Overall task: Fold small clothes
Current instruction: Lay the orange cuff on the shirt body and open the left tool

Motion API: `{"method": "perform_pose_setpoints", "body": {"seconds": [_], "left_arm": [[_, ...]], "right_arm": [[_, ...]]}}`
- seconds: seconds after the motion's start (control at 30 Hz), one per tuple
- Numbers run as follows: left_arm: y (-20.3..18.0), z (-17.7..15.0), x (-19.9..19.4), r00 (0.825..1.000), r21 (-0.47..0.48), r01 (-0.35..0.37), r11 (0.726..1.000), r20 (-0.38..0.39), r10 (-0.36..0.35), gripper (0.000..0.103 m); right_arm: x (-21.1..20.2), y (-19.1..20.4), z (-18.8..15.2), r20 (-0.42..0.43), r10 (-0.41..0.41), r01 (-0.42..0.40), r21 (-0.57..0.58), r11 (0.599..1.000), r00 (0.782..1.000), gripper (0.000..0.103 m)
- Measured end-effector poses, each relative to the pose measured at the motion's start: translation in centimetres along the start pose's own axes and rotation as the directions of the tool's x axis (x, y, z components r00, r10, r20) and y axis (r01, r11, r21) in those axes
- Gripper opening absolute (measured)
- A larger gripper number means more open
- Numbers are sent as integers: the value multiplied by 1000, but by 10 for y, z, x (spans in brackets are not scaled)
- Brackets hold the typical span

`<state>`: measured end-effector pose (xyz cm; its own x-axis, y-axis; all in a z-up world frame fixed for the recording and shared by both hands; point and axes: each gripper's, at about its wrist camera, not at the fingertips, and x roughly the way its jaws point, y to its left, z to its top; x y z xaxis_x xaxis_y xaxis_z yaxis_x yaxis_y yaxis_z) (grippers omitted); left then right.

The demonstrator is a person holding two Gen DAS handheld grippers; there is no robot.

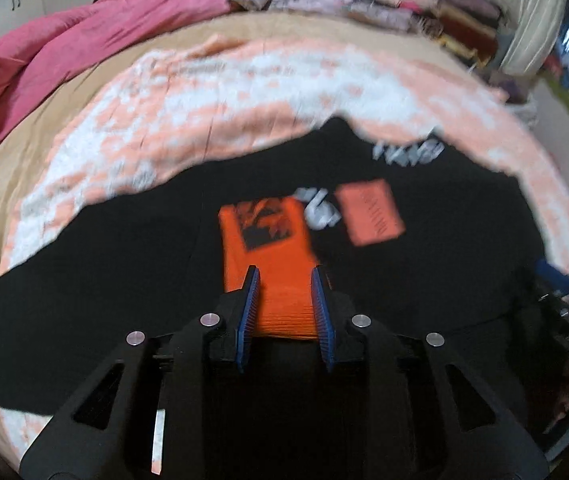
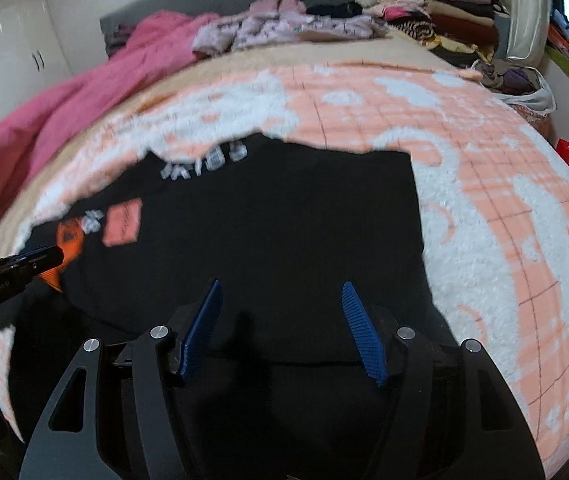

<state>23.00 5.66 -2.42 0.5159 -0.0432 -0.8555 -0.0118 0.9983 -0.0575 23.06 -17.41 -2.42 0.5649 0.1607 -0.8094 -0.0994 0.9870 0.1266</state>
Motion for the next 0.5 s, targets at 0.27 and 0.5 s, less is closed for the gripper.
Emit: {"method": "perform_pose_setpoints", "body": {"seconds": [0.27, 0.5], "left_arm": [[29, -17, -7, 999, -69, 34, 997, 23, -33, 31], [43, -23, -38, 997, -83, 9, 997, 76, -2, 60]], "right_arm": [[7, 3, -7, -39, -16, 15, -31, 999, 999, 66], [-20, 20, -3, 15, 29, -28, -61, 998, 999, 84]]}}
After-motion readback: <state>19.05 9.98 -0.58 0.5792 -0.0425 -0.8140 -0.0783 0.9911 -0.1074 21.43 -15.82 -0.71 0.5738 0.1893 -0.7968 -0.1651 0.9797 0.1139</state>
